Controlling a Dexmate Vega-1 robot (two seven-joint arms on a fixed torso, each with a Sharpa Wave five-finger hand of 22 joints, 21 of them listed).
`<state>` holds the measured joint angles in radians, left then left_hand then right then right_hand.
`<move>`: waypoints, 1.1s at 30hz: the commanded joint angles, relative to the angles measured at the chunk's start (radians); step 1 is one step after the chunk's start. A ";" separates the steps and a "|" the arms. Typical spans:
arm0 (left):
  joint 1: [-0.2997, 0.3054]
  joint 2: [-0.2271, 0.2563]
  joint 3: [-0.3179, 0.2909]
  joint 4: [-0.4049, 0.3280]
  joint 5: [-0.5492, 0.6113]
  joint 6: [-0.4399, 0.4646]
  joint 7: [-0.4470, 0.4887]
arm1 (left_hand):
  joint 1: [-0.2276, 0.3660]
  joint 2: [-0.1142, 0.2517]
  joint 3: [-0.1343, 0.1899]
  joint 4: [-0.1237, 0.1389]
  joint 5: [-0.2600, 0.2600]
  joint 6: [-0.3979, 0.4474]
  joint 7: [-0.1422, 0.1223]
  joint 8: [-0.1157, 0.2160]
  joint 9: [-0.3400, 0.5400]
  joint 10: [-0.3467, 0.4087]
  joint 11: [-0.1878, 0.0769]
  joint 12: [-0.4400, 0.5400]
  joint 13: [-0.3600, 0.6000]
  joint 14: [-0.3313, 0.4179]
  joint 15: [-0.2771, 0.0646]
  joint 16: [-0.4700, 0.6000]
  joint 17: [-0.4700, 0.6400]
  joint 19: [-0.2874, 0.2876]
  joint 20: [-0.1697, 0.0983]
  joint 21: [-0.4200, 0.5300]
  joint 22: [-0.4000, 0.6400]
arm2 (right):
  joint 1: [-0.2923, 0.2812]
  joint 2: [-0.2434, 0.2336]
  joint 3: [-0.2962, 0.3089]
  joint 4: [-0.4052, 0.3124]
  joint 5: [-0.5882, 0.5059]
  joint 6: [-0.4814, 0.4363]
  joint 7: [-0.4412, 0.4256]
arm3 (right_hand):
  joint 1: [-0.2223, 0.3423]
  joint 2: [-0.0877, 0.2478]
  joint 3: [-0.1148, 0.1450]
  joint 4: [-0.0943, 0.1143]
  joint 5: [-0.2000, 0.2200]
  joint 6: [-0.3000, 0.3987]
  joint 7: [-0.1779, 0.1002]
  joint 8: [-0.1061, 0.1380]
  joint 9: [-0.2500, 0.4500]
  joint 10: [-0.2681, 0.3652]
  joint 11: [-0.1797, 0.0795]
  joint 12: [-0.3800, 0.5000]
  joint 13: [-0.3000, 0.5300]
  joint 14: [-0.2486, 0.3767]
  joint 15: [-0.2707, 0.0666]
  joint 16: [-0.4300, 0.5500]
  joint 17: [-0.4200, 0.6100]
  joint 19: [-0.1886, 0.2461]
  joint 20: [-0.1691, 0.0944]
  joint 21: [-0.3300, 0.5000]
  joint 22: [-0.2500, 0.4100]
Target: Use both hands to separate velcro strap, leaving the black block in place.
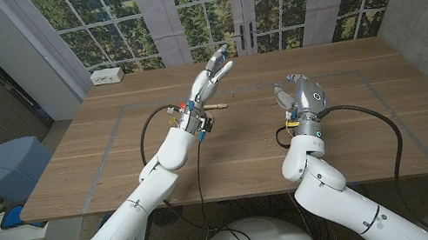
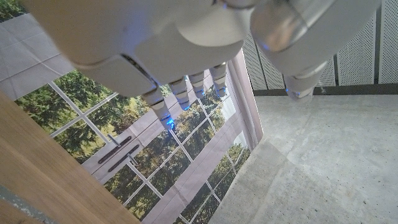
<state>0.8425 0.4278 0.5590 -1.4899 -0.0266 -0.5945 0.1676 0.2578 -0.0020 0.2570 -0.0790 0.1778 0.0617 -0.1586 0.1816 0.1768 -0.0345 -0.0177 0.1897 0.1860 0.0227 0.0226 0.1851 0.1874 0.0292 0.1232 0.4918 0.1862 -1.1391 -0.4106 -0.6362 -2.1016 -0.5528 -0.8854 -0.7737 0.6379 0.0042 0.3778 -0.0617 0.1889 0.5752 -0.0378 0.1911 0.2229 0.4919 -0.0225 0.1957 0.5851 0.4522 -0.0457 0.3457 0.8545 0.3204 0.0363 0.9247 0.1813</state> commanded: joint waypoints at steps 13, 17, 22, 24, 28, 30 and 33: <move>0.005 0.018 -0.033 0.016 -0.213 0.006 -0.120 | -0.057 0.146 0.070 0.025 0.021 0.014 0.105 0.004 -0.004 0.034 -0.031 0.014 -0.005 -0.038 -0.075 0.000 -0.005 0.032 -0.139 -0.018 -0.001 | -0.064 -0.107 0.151 0.022 0.318 0.458 0.035 | -0.126 0.061 -0.021 0.033 0.005 -0.105 0.009 -0.005 -0.011 -0.077 0.026 -0.010 -0.048 -0.104 -0.004 -0.086 -0.086 -0.068 -0.029 -0.050 -0.005; 0.010 0.025 -0.039 0.008 -0.257 0.021 -0.147 | -0.066 0.184 0.091 0.041 0.027 0.015 0.119 0.003 -0.004 0.032 -0.038 0.011 -0.005 -0.052 -0.076 -0.003 -0.006 0.029 -0.150 -0.023 -0.001 | -0.072 -0.129 0.178 0.046 0.369 0.565 0.053 | -0.143 0.072 -0.023 0.038 0.003 -0.115 0.011 -0.005 -0.014 -0.086 0.032 -0.010 -0.058 -0.119 -0.005 -0.098 -0.100 -0.082 -0.039 -0.060 -0.006; 0.023 0.030 -0.051 -0.010 -0.299 0.045 -0.157 | -0.075 0.202 0.110 0.060 0.033 0.022 0.114 0.004 -0.004 0.043 -0.046 0.013 -0.007 -0.045 -0.078 0.001 -0.007 0.024 -0.150 -0.028 -0.001 | -0.078 -0.145 0.210 0.090 0.444 0.699 0.088 | -0.183 0.136 -0.010 0.064 -0.002 -0.124 0.001 -0.002 -0.019 -0.089 0.030 -0.007 -0.082 -0.153 -0.020 -0.125 -0.132 -0.100 -0.062 -0.081 -0.008; 0.025 0.030 -0.054 -0.011 -0.325 0.053 -0.169 | -0.079 0.210 0.124 0.073 0.037 0.026 0.111 0.004 -0.004 0.045 -0.042 0.012 -0.008 -0.042 -0.075 0.002 -0.008 0.022 -0.150 -0.031 -0.002 | -0.081 -0.153 0.225 0.116 0.486 0.770 0.115 | -0.201 0.167 -0.001 0.081 -0.005 -0.131 -0.010 -0.003 -0.021 -0.090 0.032 -0.006 -0.092 -0.165 -0.030 -0.133 -0.145 -0.108 -0.072 -0.088 -0.008; 0.032 0.028 -0.063 -0.017 -0.346 0.066 -0.165 | -0.084 0.215 0.145 0.092 0.044 0.032 0.114 0.005 -0.004 0.053 -0.044 0.012 -0.009 -0.035 -0.075 0.004 -0.009 0.022 -0.156 -0.033 -0.002 | -0.082 -0.156 0.249 0.169 0.555 0.888 0.155 | -0.228 0.186 0.008 0.107 -0.005 -0.142 -0.020 -0.004 -0.023 -0.100 0.033 -0.008 -0.107 -0.183 -0.036 -0.144 -0.163 -0.118 -0.086 -0.099 -0.008; 0.036 0.029 -0.067 -0.022 -0.353 0.074 -0.162 | -0.085 0.215 0.151 0.097 0.046 0.032 0.115 0.005 -0.004 0.054 -0.044 0.012 -0.009 -0.035 -0.075 0.004 -0.009 0.023 -0.158 -0.033 -0.002 | -0.082 -0.157 0.261 0.196 0.593 0.948 0.181 | -0.238 0.190 0.013 0.117 -0.004 -0.141 -0.018 -0.003 -0.024 -0.103 0.032 -0.009 -0.113 -0.191 -0.038 -0.147 -0.170 -0.123 -0.093 -0.103 -0.008; 0.041 0.030 -0.071 -0.028 -0.363 0.084 -0.160 | -0.087 0.215 0.160 0.104 0.048 0.033 0.116 0.004 -0.004 0.055 -0.043 0.011 -0.009 -0.033 -0.074 0.004 -0.009 0.024 -0.160 -0.034 -0.002 | -0.083 -0.154 0.280 0.239 0.667 1.044 0.234 | -0.252 0.191 0.018 0.133 -0.002 -0.134 -0.001 0.000 -0.025 -0.105 0.032 -0.008 -0.121 -0.195 -0.043 -0.149 -0.180 -0.120 -0.103 -0.106 -0.009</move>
<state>0.8672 0.4534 0.5061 -1.4985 -0.3206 -0.5470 0.0205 0.1804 0.1408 0.4049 0.0247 0.2197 0.0861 -0.0428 0.1816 0.1722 0.0143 -0.0590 0.1965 0.1765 -0.0176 -0.0282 0.1850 0.1765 0.0486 -0.0289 0.4582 0.1813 -1.2129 -0.5484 -0.4268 -1.9905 -0.1096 -0.1912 -0.6722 0.4008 0.1972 0.3924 0.0570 0.1847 0.4372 -0.0537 0.1848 0.1955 0.3908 0.0071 0.1885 0.4678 0.2655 -0.0415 0.1995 0.6794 0.2064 -0.0393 0.8227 0.1721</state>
